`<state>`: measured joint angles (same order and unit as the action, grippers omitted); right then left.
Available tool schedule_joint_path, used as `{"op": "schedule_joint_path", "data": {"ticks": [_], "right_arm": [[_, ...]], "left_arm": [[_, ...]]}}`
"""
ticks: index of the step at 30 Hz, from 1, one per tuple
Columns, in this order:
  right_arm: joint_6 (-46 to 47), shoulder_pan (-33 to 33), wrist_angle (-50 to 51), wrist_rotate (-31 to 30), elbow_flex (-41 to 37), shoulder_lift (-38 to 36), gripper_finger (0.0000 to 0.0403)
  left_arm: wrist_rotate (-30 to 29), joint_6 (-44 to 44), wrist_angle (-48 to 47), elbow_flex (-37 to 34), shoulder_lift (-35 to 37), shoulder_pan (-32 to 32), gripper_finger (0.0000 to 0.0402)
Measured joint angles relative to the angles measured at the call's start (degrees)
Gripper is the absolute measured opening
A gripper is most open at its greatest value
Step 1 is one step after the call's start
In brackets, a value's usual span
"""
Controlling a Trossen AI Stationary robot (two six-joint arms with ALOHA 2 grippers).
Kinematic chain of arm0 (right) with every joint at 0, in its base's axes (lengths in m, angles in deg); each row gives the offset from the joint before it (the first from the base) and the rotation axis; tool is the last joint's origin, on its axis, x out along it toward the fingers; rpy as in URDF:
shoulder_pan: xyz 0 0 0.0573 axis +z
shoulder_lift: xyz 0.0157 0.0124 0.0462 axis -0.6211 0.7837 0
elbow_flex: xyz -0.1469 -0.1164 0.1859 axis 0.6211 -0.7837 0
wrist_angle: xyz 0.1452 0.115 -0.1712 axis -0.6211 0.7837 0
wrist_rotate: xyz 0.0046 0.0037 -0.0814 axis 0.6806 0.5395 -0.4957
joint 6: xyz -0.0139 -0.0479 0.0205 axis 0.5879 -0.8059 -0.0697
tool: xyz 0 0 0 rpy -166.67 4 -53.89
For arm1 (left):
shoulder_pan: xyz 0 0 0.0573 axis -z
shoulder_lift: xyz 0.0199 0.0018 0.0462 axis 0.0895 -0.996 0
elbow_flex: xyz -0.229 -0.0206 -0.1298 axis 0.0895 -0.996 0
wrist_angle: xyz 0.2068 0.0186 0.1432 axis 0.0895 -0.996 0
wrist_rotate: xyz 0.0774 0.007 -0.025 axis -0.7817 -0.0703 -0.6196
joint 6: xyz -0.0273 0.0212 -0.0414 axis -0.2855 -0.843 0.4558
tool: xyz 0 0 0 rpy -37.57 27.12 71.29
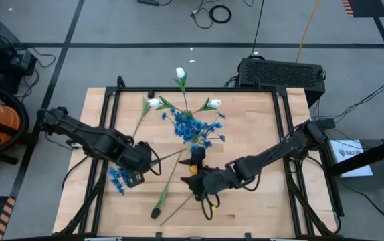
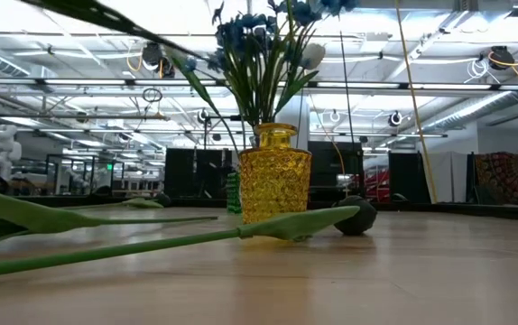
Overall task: Sort flowers into vase by color
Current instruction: Put the blue flower into the transparent vase
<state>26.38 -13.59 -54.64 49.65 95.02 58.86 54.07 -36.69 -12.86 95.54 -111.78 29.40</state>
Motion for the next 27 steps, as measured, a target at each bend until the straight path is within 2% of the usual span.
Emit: {"op": "schedule_joint_path", "data": {"ticks": [7, 14, 17, 23, 27], "right_arm": [[1.14, 3.06, 0.76, -6.21, 1.42, 0.12, 0.0308], [3.53, 8.06, 4.15, -6.73, 1.45, -3.43, 0.0309], [5.06, 10.36, 5.22, -8.97, 1.42, -4.34, 0.0309], [10.81, 11.84, 2.70, -9.78, 3.98, -3.80, 0.0309], [8.05, 10.04, -4.90, -9.04, 4.20, -1.10, 0.0309]], "left_arm": [[-1.91, 1.05, 0.06, 0.61, 0.00, 1.76, 0.0022], [-1.41, 2.52, 0.54, 0.61, 0.00, 4.22, 0.0022], [-1.10, 3.12, 0.95, 0.61, 0.00, 5.27, 0.0022], [-1.69, 6.64, 3.43, 0.58, 0.00, 6.60, 0.0022], [-0.24, 7.42, 6.61, 0.58, -0.04, 6.65, 0.0022]]}}
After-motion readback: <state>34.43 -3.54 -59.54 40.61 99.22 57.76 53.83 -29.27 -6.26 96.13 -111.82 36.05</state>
